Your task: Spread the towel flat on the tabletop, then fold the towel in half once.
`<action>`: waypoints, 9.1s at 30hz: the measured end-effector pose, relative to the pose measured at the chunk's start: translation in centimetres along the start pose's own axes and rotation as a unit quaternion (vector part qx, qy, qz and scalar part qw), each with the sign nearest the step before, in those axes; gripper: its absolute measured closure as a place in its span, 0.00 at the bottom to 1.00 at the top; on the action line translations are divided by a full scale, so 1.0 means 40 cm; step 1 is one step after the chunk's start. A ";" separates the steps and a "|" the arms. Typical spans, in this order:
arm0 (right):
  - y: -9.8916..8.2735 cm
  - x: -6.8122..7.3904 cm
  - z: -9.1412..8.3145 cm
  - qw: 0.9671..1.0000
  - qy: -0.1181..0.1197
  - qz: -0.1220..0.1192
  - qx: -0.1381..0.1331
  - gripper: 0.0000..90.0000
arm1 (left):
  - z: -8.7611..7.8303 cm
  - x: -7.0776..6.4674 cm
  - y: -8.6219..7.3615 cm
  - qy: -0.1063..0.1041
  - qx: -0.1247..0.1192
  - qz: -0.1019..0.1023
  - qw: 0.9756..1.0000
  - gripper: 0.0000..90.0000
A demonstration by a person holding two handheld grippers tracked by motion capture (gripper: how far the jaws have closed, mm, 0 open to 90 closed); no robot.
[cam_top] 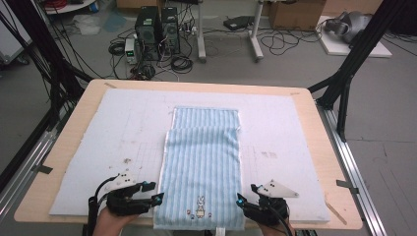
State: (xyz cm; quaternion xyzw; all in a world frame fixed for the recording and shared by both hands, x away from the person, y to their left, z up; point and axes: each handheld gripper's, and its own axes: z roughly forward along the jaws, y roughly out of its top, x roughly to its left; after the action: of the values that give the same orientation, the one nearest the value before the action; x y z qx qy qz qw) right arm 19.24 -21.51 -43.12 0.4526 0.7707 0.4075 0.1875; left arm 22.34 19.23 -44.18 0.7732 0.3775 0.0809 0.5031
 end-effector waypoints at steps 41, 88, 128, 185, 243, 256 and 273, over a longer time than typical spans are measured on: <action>0.031 -0.013 0.078 0.998 0.009 -0.026 0.064 0.98 | 0.073 0.025 0.022 0.011 0.072 -0.005 0.997 0.96; 0.072 -0.056 0.039 1.000 -0.004 -0.005 -0.013 0.45 | 0.102 0.201 0.236 0.061 -0.038 -0.006 0.997 0.42; 0.318 -0.290 0.429 0.994 -0.081 0.029 0.069 0.96 | 0.412 0.327 0.318 0.179 0.051 -0.042 0.982 0.98; 0.197 -0.268 0.131 0.998 -0.011 -0.041 -0.052 0.12 | 0.092 0.236 0.204 0.039 -0.125 -0.015 0.991 0.21; 0.219 -0.260 0.162 0.999 -0.002 -0.030 -0.028 0.13 | 0.355 0.242 0.249 0.160 0.047 0.038 0.985 0.82; 0.249 -0.269 0.218 1.000 -0.028 -0.003 -0.006 0.14 | 0.352 0.255 0.248 0.129 0.042 0.017 0.991 0.96; 0.300 -0.268 0.376 0.995 -0.071 0.023 0.074 0.53 | 0.345 0.271 0.247 0.108 0.037 -0.018 0.993 0.96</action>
State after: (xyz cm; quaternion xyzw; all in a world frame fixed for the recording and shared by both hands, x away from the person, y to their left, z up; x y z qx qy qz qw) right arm 41.26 -20.64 -43.39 0.5104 0.7729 0.3207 0.1980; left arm 41.89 14.50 -45.30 0.7711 0.4458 0.1409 0.4322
